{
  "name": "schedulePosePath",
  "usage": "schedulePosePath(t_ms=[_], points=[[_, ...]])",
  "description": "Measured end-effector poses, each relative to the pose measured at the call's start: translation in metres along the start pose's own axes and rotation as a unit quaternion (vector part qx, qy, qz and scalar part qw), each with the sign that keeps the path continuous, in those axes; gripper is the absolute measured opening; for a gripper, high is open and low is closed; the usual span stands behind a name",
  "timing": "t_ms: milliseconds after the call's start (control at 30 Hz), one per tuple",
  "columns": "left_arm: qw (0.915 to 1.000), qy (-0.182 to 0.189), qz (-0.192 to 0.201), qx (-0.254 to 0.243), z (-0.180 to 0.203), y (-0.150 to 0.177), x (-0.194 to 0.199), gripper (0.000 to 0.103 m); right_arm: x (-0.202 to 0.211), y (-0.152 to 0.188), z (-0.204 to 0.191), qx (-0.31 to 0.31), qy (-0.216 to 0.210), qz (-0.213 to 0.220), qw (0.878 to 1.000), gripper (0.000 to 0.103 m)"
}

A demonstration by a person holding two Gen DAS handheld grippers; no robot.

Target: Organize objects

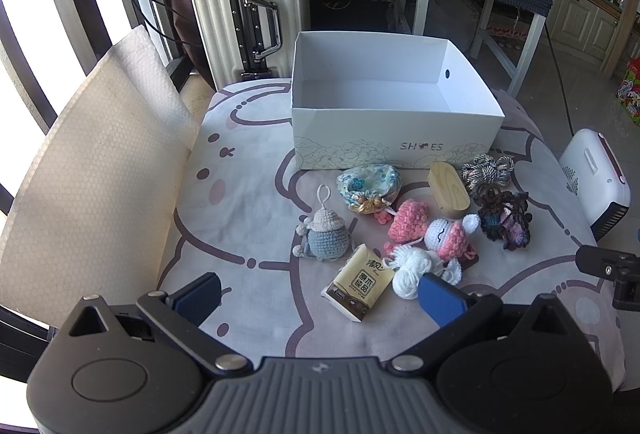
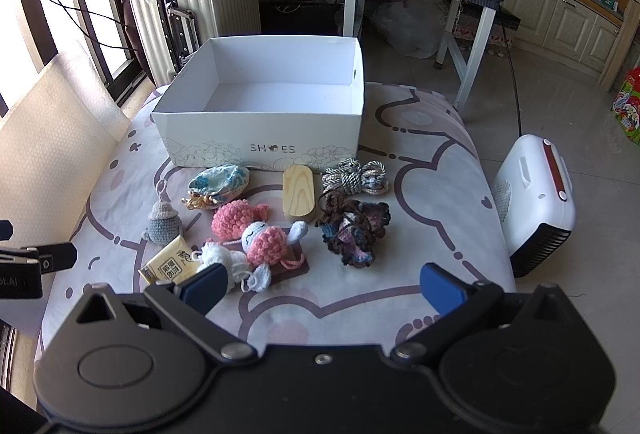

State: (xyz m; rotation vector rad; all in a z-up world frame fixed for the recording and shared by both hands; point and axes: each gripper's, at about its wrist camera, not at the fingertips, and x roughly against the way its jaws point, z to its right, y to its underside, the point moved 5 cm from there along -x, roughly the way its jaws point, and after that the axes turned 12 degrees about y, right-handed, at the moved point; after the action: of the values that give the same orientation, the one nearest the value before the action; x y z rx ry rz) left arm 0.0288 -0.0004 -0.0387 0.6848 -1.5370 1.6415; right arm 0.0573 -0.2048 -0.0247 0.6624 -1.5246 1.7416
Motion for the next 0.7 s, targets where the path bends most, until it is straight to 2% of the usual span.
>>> schedulePosePath(t_ms=[700], points=[[1.0,0.001,-0.001,0.001,-0.0016,0.0015,-0.0002,0.103,-0.0014,0.0033,0.0021,0.0,0.001,-0.001,1.0,0.103]])
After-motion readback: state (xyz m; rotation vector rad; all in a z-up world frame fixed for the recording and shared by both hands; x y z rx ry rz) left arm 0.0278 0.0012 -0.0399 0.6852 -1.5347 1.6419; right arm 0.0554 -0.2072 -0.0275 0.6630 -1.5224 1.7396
